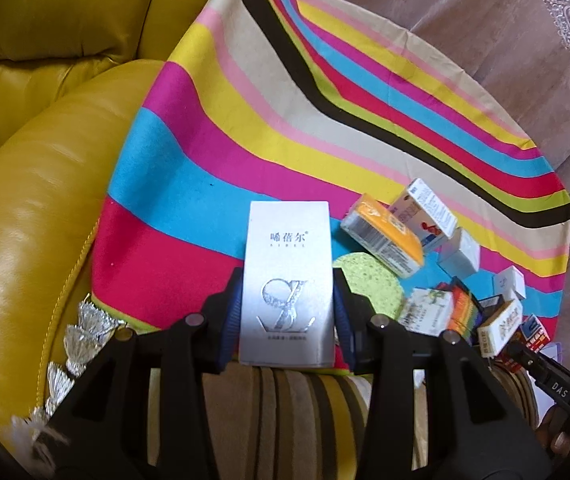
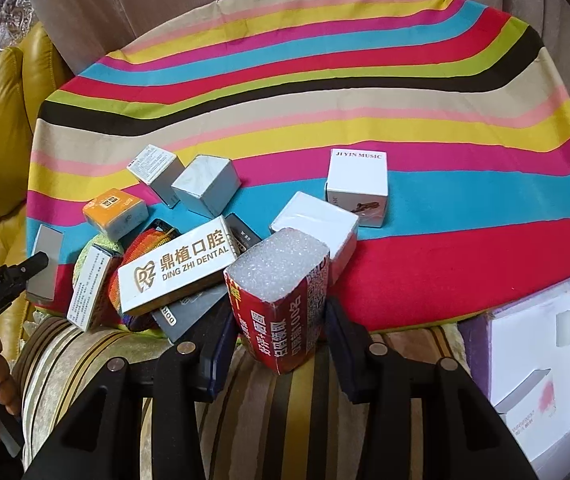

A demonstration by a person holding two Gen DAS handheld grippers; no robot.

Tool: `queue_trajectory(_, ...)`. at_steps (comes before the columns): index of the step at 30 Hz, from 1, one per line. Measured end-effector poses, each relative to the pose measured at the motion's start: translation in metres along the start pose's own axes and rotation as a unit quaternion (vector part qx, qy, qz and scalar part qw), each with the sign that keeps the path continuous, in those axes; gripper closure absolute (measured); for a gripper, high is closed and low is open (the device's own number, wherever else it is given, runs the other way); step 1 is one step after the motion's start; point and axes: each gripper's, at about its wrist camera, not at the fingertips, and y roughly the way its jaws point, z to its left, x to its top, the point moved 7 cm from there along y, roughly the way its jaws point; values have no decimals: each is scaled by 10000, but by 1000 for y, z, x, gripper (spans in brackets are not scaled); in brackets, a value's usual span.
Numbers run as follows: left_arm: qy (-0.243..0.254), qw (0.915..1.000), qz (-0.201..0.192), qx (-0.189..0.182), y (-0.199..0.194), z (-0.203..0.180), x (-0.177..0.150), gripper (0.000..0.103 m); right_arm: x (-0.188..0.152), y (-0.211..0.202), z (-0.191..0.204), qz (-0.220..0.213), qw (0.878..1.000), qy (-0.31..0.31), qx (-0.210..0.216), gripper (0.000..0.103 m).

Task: Organize objects
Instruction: 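Carry the red-and-white box and SL box into the purple-rimmed box and release both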

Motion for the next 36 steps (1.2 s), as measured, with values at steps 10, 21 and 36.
queue_trajectory(10,217,9993,2,-309,-27,-34,-21,58,-4,-18,-4,-147,9999,58,42,59)
queue_trajectory(21,741,9942,96,-768,-42,-98,-44,58,-17,-43,-27,-268,9993,242,-64,59)
queue_trajectory(36,1581,9758,351,-1471,-48,-191,-78,58,-36,-66,-71,-331,9972,619,-273,59)
